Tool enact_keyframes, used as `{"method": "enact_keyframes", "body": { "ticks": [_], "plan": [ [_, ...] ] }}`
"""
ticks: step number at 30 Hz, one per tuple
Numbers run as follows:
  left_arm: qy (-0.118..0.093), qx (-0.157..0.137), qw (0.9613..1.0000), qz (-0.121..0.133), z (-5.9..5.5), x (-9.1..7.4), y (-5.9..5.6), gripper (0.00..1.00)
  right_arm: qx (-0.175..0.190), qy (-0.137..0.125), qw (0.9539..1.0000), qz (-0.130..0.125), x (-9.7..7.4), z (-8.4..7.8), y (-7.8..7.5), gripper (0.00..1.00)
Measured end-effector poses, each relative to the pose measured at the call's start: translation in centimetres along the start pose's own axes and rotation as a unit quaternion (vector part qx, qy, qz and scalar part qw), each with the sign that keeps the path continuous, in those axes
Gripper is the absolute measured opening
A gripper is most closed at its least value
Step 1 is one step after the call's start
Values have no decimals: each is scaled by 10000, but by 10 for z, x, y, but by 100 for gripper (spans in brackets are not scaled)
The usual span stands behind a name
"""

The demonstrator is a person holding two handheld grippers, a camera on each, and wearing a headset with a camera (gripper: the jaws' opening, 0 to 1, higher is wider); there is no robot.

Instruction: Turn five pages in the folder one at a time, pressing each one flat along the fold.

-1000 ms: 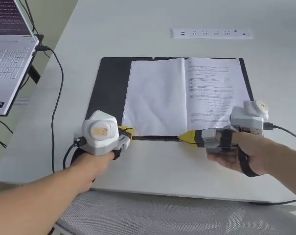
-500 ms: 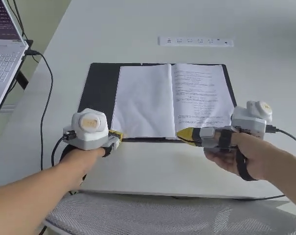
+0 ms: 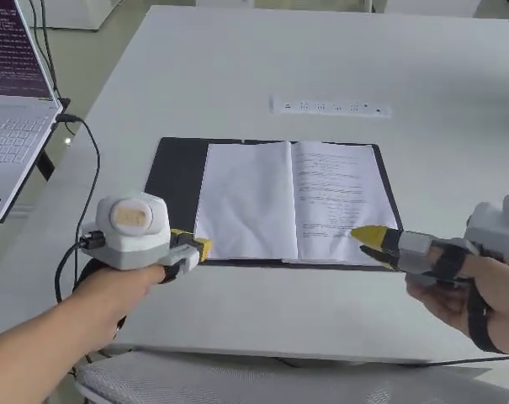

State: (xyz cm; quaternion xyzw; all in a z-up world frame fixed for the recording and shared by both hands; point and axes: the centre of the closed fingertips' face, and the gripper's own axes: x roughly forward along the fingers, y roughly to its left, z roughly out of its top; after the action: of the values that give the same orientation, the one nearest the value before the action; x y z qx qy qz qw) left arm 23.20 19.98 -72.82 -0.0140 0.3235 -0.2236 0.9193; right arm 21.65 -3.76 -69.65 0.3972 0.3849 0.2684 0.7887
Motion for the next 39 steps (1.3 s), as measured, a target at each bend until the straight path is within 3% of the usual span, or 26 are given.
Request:
{"method": "enact_keyframes", "body": {
  "ticks": [5,9,13,15,19,22,29,35,39],
  "plan": [
    [-99,118,9999,36,8,-28,-6,34,-533,-287,9972,-434,-30,5,0,46],
    [29,201,9997,124,7,-42,-8,50,-896,-453,9921,-752,-49,-1,10,57],
    [261,-11,9996,56,4,-57,-15,59,-997,-568,9892,-911,-59,-7,17,64],
    [259,-6,9997,32,6,-62,-19,63,-1069,-673,9870,-996,-64,-8,20,65],
    [41,-77,10000,8,19,-77,-25,76,-1232,-923,9822,-1074,-73,-7,28,75],
    [50,-117,9999,-34,22,-85,-26,77,-1256,-1042,9805,-1099,-79,-7,30,77],
    [-50,-93,9998,158,23,-100,-22,88,-1324,-1306,9753,-1194,-92,-3,31,84],
    [20,-181,9997,161,19,-101,-23,90,-1400,-1277,9727,-1339,-95,-2,25,84],
    [1,-184,9997,134,22,-101,-25,91,-1405,-1295,9724,-1337,-94,4,24,84]
  ]
}}
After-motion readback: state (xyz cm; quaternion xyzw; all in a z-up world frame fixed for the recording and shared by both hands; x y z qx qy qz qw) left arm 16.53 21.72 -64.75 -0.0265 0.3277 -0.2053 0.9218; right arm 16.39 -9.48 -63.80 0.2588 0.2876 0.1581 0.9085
